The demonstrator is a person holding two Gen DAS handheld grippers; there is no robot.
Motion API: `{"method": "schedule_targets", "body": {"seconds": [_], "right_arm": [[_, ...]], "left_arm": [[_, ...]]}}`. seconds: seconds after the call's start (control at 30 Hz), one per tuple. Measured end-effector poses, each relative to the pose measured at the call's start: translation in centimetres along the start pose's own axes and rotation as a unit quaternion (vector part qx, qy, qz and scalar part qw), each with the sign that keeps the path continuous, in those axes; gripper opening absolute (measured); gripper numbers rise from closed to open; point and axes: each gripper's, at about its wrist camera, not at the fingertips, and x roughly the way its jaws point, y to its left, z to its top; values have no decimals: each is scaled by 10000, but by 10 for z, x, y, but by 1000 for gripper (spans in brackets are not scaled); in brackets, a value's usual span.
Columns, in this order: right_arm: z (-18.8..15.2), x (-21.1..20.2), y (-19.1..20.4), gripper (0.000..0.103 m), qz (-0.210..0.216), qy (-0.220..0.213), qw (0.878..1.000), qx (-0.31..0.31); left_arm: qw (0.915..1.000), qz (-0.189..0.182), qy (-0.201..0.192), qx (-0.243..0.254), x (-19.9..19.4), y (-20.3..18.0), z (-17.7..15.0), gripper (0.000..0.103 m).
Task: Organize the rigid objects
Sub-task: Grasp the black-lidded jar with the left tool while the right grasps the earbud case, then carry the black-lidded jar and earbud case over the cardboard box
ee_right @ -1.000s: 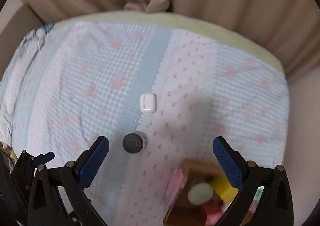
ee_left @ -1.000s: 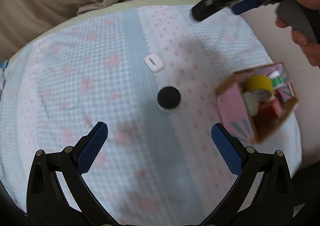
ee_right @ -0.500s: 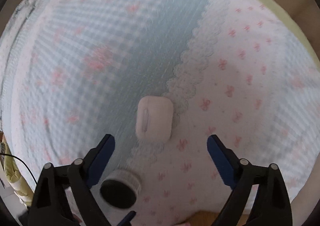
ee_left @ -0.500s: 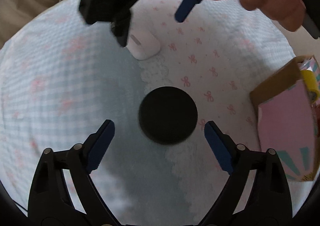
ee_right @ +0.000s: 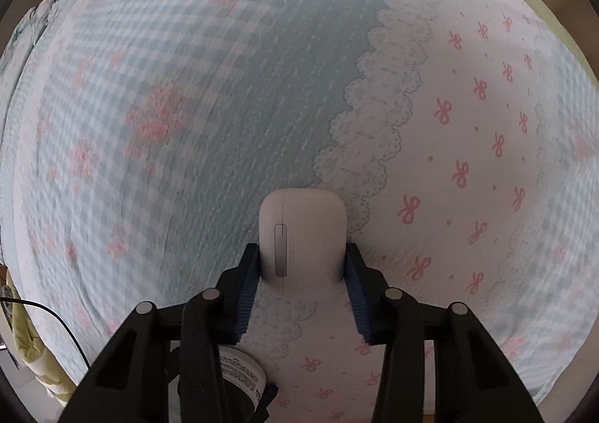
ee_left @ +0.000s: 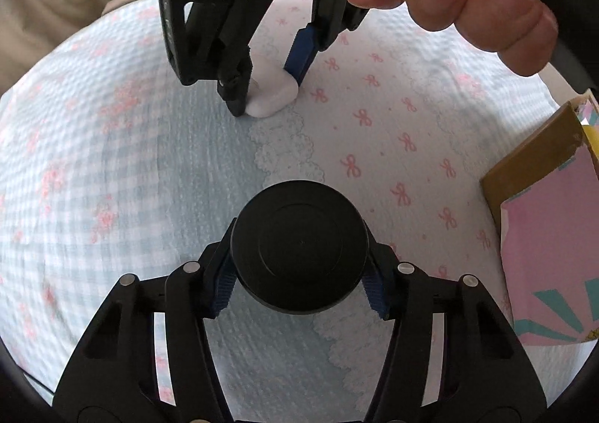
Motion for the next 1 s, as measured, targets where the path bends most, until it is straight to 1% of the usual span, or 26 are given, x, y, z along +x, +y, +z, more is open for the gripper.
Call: {"method": "schedule_targets", "body": {"seconds": [0.1,0.23,0.5,0.73,0.87,0.93,1.0], "right_arm": [[0,1,-2,41,-21,-4,10000,0],[-2,-3,0,41,-18,-50,10000,63],[-17,-34,5,41,177,-192,9994,234],[-42,-93,9,41,355,-560,9972,343],[-69,-144,8,41,575,-877,9931,521],[-79,-166,9,41,661,-1005,9909,602],[-98,-194,4,41,751,-1163,9880,684]], "left_arm": [[10000,-26,-5,-14,-2,5,-3,53],[9999,-36,-42,-107,-15,18,-7,53],[9995,4,-215,-246,-53,30,1,53],[9989,90,-391,-246,-112,36,13,53],[9984,161,-468,-279,-154,34,23,53],[9981,188,-490,-316,-182,27,27,53],[9978,186,-541,-345,-201,21,32,53]]}}
